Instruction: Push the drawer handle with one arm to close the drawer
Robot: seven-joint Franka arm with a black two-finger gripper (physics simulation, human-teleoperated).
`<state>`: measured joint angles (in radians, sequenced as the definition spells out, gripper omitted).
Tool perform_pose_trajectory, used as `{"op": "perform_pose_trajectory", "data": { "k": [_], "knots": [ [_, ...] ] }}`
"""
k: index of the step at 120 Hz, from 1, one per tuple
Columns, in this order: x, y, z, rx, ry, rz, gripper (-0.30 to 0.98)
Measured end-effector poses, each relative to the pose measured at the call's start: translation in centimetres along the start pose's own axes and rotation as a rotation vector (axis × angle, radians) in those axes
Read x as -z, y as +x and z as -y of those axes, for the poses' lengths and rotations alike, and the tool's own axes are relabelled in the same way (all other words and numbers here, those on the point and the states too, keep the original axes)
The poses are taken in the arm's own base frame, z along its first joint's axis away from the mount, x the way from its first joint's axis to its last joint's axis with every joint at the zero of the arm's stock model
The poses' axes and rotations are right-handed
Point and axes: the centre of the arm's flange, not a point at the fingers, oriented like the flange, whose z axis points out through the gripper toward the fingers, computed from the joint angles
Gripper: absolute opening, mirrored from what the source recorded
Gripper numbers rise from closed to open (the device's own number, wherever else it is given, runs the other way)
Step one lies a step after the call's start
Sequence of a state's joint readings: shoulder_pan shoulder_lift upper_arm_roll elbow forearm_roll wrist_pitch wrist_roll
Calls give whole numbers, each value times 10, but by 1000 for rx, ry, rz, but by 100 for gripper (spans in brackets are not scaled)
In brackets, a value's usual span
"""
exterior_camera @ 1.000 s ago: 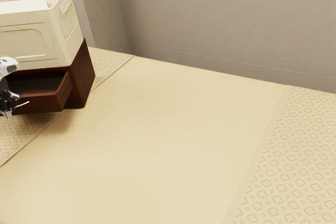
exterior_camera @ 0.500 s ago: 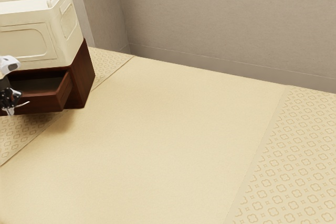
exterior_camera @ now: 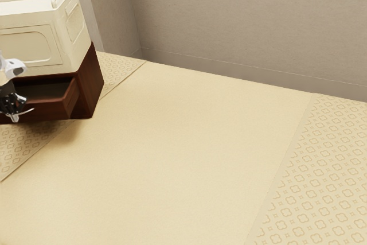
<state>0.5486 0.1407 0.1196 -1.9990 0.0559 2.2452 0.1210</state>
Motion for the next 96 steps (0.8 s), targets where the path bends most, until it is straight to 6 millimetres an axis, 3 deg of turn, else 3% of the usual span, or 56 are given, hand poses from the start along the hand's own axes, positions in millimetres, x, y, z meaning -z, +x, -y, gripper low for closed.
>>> {"op": "perform_pose_trajectory", "data": {
  "k": [24, 64, 96],
  "knots": [
    [-3, 8, 14, 6, 8, -4, -10],
    [-13, 22, 11, -27, 17, -53, -10],
    [-5, 43, 8, -45, 29, -149, -10]
  ]
}}
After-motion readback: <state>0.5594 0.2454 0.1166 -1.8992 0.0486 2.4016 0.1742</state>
